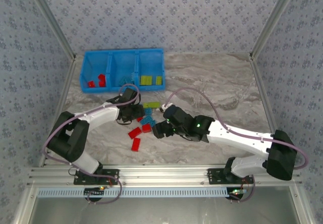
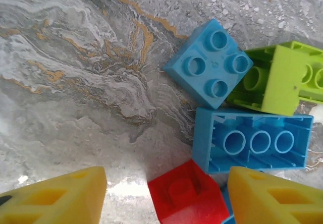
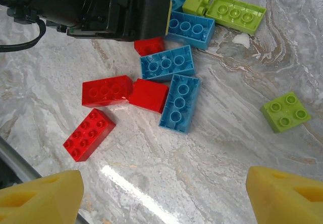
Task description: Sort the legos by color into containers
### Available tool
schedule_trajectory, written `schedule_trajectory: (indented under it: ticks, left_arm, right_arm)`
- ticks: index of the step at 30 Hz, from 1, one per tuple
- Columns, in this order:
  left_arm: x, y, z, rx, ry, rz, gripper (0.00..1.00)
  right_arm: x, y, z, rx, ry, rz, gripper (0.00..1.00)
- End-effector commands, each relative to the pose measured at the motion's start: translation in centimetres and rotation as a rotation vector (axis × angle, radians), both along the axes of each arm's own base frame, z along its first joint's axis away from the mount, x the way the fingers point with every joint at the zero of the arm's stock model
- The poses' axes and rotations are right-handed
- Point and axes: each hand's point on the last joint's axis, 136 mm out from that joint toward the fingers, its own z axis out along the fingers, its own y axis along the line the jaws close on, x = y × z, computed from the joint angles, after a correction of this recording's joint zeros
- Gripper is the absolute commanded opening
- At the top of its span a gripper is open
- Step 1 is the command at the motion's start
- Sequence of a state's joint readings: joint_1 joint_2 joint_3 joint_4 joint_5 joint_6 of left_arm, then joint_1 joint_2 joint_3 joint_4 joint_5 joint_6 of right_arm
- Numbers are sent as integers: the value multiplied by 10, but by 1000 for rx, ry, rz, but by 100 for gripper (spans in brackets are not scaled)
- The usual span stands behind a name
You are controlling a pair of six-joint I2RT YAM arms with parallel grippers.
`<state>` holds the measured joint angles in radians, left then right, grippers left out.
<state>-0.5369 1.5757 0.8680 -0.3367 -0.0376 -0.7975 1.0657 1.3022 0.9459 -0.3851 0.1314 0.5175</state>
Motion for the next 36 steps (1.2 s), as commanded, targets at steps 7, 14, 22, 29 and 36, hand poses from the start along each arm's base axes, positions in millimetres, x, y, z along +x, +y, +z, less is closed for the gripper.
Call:
schedule_trajectory:
  ticks: [7, 14, 22, 29, 36]
  left_arm:
    - [-13, -3, -6, -28, 13, -28, 49]
    - [-24, -5, -1, -31, 10, -62, 48]
    - [-34, 0, 2, -13, -8, -71, 57]
    - [-36, 0, -10, 0, 22, -74, 46]
    - [-37, 3, -19, 29, 31, -83, 50]
  right_arm:
    - [14, 14, 11, 9, -24, -40, 86]
    - [13, 18, 6, 8, -7, -41, 86]
    - [11, 20, 6, 5, -8, -39, 86]
    - [12, 24, 6, 6, -8, -35, 86]
    - [10, 26, 7, 6, -11, -27, 87]
